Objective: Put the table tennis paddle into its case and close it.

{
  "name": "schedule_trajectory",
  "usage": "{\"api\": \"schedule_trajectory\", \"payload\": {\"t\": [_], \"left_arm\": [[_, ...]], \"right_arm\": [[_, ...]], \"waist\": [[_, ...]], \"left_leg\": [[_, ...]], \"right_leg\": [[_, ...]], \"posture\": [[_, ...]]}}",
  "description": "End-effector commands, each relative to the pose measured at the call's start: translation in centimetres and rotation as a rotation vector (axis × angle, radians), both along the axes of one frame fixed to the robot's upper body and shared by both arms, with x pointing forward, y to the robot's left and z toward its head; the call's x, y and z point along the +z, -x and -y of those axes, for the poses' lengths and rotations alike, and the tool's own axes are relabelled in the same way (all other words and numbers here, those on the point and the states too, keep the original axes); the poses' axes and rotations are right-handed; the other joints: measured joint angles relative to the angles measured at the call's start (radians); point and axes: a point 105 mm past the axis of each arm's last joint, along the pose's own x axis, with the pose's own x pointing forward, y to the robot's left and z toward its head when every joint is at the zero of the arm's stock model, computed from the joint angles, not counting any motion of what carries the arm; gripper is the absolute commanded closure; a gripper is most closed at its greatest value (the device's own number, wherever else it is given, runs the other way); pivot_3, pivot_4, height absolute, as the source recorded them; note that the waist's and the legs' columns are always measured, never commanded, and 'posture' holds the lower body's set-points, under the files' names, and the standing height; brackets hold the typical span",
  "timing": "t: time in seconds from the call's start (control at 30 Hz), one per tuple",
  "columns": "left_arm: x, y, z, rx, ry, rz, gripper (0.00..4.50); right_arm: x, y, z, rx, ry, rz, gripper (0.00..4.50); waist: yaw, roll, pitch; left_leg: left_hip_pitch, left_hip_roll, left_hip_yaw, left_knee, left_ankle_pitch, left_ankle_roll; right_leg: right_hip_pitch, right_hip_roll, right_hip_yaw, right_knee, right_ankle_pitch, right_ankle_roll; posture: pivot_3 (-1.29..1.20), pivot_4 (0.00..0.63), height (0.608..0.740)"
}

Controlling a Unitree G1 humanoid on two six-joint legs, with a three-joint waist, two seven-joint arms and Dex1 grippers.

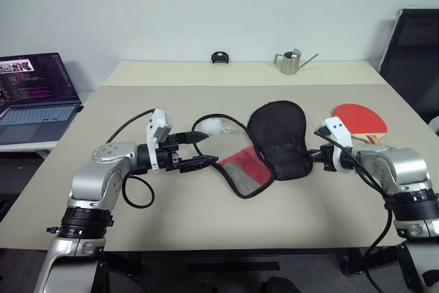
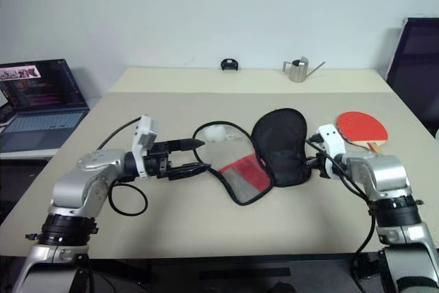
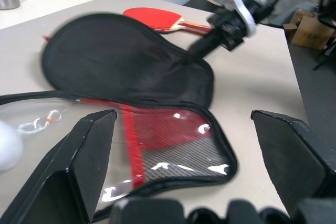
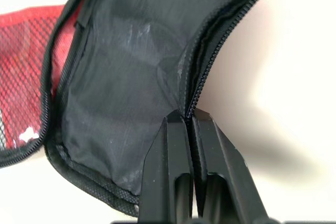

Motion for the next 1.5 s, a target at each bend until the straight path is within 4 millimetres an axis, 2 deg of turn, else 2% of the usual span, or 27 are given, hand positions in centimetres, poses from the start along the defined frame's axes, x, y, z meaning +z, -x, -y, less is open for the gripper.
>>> {"api": "schedule_trajectory", "payload": {"t": [0.03, 0.37, 0.47, 0.73, 0.87, 0.93, 1.0, 1.13, 1.33, 1.5], "left_arm": [[1.3, 0.3, 0.5, -0.028, 0.003, 0.056, 0.0], [1.3, 0.5, 0.5, -0.022, 0.002, 0.057, 0.0], [1.3, 0.4, 0.5, -0.023, 0.003, 0.056, 0.0], [1.3, 0.4, 0.8, -0.032, 0.007, 0.055, 0.0], [1.3, 0.5, 0.8, -0.034, 0.009, 0.056, 0.0], [1.3, 0.5, 0.8, -0.032, 0.012, 0.054, 0.0], [1.1, 0.6, 0.9, -0.031, 0.012, 0.053, 0.0], [1.2, 0.7, 1.4, -0.044, 0.02, 0.054, 0.0], [1.8, -0.2, 2.7, -0.039, 0.002, 0.092, 0.0], [2.4, -0.3, 3.6, -0.071, -0.001, 0.113, 0.0]], "right_arm": [[1.4, -1.1, 0.5, 0.016, 0.035, 0.052, 4.46], [0.8, -2.3, 1.6, 0.002, 0.038, 0.019, 4.46], [1.1, -2.7, 2.1, -0.019, 0.039, 0.037, 3.84], [2.1, -3.0, 2.7, -0.069, -0.034, 0.053, 1.07], [3.8, -2.8, 3.9, -0.12, -0.13, 0.091, 1.07], [5.5, -2.6, 4.7, -0.143, -0.195, 0.151, 1.07], [6.7, -2.3, 6.1, -0.181, -0.195, 0.216, 1.07], [7.4, -1.7, 9.6, -0.273, -0.114, 0.315, 1.07], [5.7, -1.3, 15.0, -0.41, 0.077, 0.331, 1.07], [4.2, -1.9, 17.0, -0.494, 0.108, 0.29, 1.07]], "waist": [[0.0, 0.0, 0.0], [0.001, 0.0, 0.0], [0.001, 0.0, 0.0], [0.001, 0.0, 0.0], [0.001, 0.0, 0.0], [0.001, 0.0, 0.0], [0.002, 0.0, 0.0], [0.004, 0.0, 0.0], [0.004, 0.0, 0.0], [-0.004, 0.0, 0.0]], "left_leg": [[0.0, 0.0, 0.0, 0.0, 0.0, 0.0], [-0.002, 0.0, 0.0, -0.001, 0.0, 0.0], [-0.002, 0.0, 0.0, -0.001, 0.0, 0.0], [-0.002, 0.0, 0.0, -0.001, 0.0, 0.0], [-0.002, 0.0, 0.0, -0.001, 0.0, 0.0], [-0.002, 0.0, 0.0, -0.001, 0.0, 0.0], [-0.002, 0.0, 0.0, -0.001, 0.0, 0.0], [-0.002, 0.0, 0.0, -0.001, 0.0, 0.0], [-0.002, 0.0, 0.002, -0.001, 0.0, 0.0], [-0.001, 0.0, 0.003, -0.001, 0.0, 0.0]], "right_leg": [[0.0, 0.0, 0.0, 0.0, 0.0, 0.0], [0.0, 0.0, 0.0, -0.005, 0.0, 0.0], [0.0, 0.0, 0.0, -0.004, 0.0, 0.0], [0.0, 0.0, 0.0, -0.005, 0.0, 0.0], [0.0, -0.001, 0.0, -0.004, 0.0, 0.0], [0.0, -0.001, 0.0, -0.004, 0.0, 0.0], [0.0, -0.001, 0.0, -0.004, 0.0, 0.0], [0.0, -0.001, 0.0, -0.005, 0.0, 0.0], [0.0, -0.001, 0.001, -0.004, 0.0, 0.0], [0.0, 0.0, 0.002, -0.004, 0.0, 0.0]], "posture": [[0.0, 0.15, 0.74], [0.0, 0.15, 0.74], [0.0, 0.15, 0.74], [0.0, 0.15, 0.74], [0.0, 0.15, 0.74], [0.0, 0.15, 0.74], [0.0, 0.15, 0.74], [0.0, 0.15, 0.74], [0.0, 0.15, 0.74], [0.0, 0.15, 0.74]]}}
